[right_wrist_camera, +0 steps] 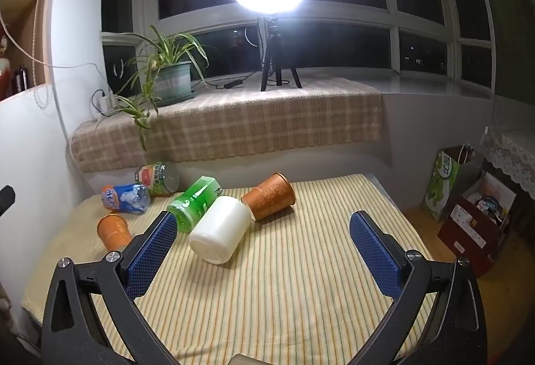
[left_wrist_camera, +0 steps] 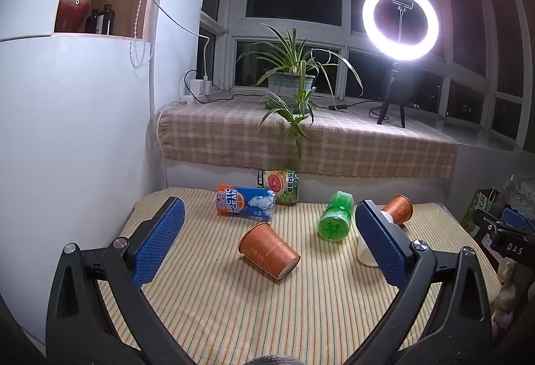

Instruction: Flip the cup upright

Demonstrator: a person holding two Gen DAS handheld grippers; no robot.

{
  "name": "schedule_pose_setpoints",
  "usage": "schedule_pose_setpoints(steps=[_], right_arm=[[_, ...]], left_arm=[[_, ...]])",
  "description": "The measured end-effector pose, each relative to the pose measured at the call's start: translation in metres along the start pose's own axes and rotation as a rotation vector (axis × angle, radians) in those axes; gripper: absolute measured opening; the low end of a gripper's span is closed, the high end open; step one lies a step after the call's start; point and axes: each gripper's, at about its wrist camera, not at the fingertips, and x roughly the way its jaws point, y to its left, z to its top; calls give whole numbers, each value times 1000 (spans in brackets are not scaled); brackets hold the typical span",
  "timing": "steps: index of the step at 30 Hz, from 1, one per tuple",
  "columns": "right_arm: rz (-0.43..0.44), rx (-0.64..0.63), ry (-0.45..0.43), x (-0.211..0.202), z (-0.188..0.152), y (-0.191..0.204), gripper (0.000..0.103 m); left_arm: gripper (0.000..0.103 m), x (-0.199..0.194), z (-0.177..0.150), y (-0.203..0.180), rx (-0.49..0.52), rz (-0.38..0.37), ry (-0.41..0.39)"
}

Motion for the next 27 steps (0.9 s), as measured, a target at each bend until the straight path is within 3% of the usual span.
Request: schedule_pose_setpoints(steps=[27], right_arm=[[3, 11, 12, -1, 0, -4, 102]], left_arm=[[103, 0, 2, 2, -1, -3, 0]])
